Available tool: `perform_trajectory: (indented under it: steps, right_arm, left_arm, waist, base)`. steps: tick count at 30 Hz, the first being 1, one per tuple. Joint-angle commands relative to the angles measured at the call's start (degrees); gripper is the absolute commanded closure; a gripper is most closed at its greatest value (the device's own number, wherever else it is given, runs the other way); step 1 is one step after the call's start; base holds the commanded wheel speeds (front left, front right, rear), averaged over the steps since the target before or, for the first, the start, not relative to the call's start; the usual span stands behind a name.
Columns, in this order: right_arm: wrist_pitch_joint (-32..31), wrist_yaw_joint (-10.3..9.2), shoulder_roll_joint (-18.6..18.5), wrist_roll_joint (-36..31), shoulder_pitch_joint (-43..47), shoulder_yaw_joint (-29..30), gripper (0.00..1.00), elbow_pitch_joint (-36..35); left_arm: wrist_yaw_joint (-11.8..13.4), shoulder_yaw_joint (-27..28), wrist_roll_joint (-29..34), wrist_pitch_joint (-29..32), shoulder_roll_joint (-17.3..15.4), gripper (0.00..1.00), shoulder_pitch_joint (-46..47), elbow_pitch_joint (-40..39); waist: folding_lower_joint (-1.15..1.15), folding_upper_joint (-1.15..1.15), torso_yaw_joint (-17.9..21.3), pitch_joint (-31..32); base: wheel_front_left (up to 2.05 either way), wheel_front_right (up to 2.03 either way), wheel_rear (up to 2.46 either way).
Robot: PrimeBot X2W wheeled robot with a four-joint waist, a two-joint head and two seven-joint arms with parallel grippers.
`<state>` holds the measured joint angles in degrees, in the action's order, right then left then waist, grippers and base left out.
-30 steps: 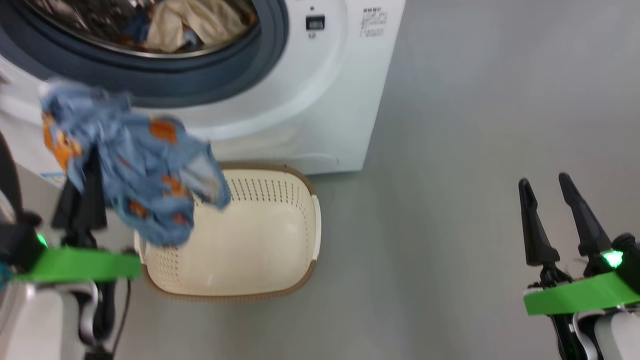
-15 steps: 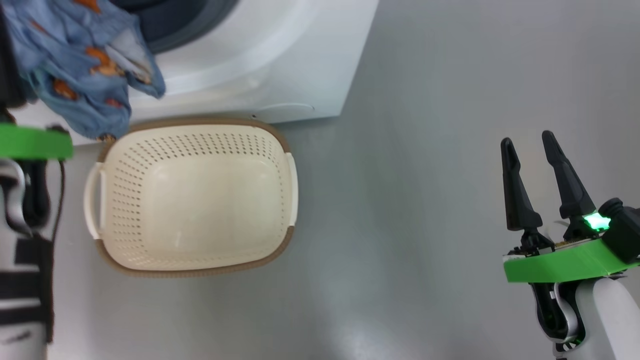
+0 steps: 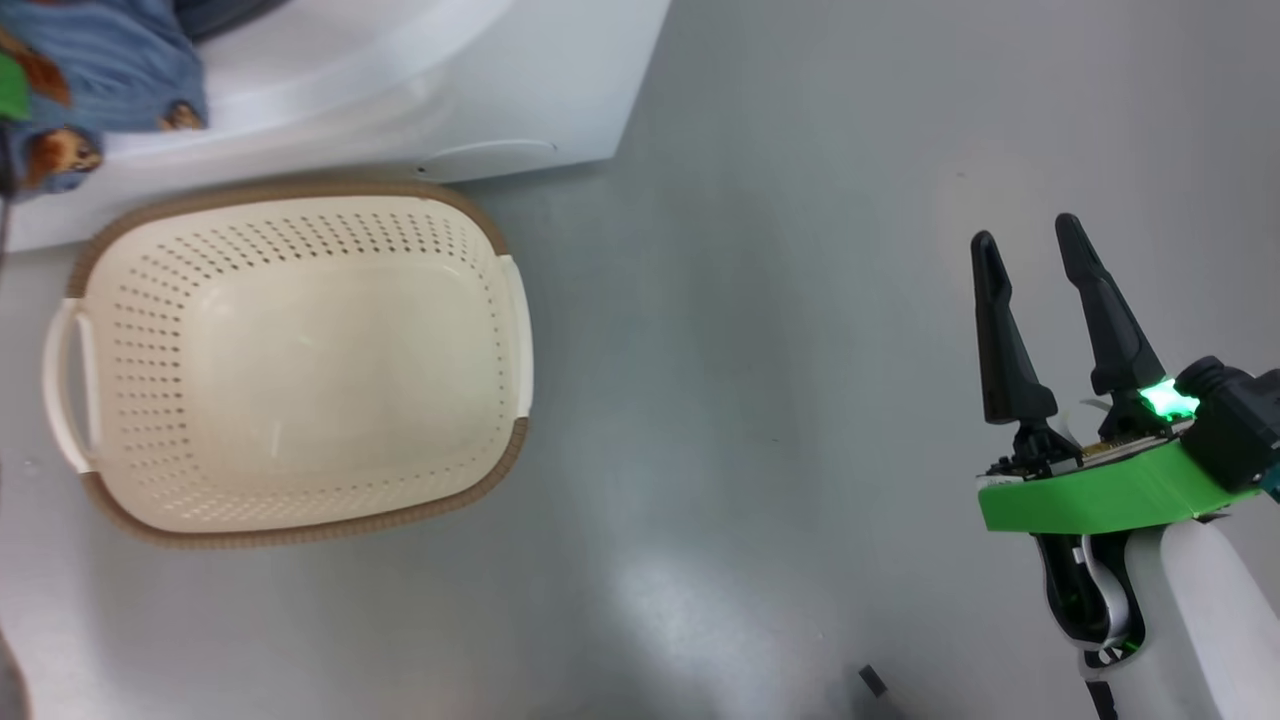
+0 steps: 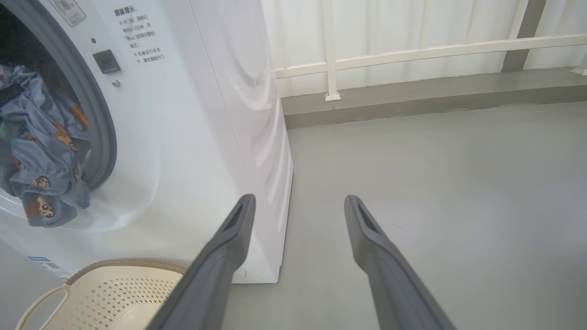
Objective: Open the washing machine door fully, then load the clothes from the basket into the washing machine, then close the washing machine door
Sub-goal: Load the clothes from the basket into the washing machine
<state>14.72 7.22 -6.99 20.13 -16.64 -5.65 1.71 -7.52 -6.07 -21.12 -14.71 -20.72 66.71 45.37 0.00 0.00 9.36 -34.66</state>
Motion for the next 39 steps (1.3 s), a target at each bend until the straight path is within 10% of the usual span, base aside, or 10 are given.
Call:
perform_trajectory:
  steps: [1,19,29,35,36,39]
  right_arm:
    - [0.28,0.26,0.11,-0.70,-0.43,-1.73,0.00,-1.50]
    - [0.28,0.26,1.28,-0.85,-2.48,-2.98,0.00,-2.39]
    - [0.28,0.26,1.90,-0.70,-2.68,-4.10,0.00,-2.20]
    - [0.28,0.26,1.98,-0.54,-2.77,-4.51,0.00,-2.05]
    - [0.28,0.26,1.99,-0.54,-2.77,-4.53,0.00,-2.06]
    - [0.28,0.26,2.03,-0.50,-2.69,-4.44,0.00,-2.15]
  left_arm:
    - [0.03,-0.23,0.27,-0.29,-3.91,1.00,3.38,1.04]
    - [0.70,5.01,8.25,-0.29,-6.04,1.00,12.56,-9.93]
    - [0.14,3.09,10.60,-0.29,-4.99,0.99,10.01,0.02]
    - [0.06,-1.40,10.16,-0.29,-5.19,0.52,14.30,10.05]
    - [0.05,-1.97,9.71,-0.29,-5.16,0.03,15.14,11.62]
    - [0.05,-3.35,8.64,-0.29,-5.27,0.00,17.25,14.34]
  waist:
    - [0.00,0.00,1.73,-1.91]
    - [0.00,0.00,3.63,-6.54]
    - [0.00,0.00,3.86,-6.85]
    - [0.00,0.00,3.90,-6.57]
    - [0.00,0.00,3.89,-6.49]
    - [0.00,0.00,3.78,-6.35]
  base:
    - [0.00,0.00,0.00]
    - [0.00,0.00,0.00]
    - [0.00,0.00,0.00]
    - [0.00,0.00,0.00]
    - [0.00,0.00,0.00]
    - [0.00,0.00,0.00]
